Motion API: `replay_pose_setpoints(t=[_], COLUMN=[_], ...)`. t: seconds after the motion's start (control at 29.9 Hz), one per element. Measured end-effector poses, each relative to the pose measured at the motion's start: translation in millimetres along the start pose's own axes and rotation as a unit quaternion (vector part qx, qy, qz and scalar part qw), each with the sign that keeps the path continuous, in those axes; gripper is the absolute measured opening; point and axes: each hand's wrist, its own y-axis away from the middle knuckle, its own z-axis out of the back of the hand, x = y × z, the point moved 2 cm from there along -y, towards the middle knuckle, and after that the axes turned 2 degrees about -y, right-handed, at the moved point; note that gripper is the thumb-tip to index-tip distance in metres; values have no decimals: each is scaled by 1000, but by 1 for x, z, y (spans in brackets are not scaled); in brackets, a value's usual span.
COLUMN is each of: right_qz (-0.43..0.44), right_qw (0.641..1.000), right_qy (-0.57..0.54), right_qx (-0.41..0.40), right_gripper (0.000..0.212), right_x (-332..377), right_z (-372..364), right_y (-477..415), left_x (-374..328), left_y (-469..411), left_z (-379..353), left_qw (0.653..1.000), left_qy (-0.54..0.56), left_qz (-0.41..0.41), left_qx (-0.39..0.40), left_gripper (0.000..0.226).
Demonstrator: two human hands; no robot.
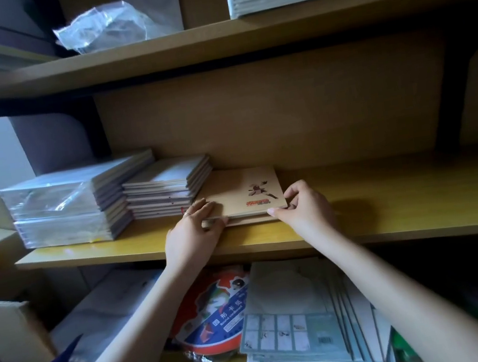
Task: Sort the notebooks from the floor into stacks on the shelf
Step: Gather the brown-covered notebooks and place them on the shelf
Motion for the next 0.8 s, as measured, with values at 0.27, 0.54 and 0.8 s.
replay_pose_setpoints(t=[0.27,0.54,0.8], right_qz=[0,9,159], right_qw=[1000,1000,981], right_qy=[13,0,68], right_qx=[-13,-20,-94], right_gripper=[18,19,19], right_x=[-4,-7,0], right_z=[-6,-8,-4], right_y=[-4,-7,25], left_x=[0,4,2], left_y=[0,-6,8], left_z=[-6,-8,-11], left_qw=[997,998,995], left_qy=[-16,3,-48], left_qz=[1,20,22], left_qx=[-72,-59,-89], left_gripper=[37,38,45])
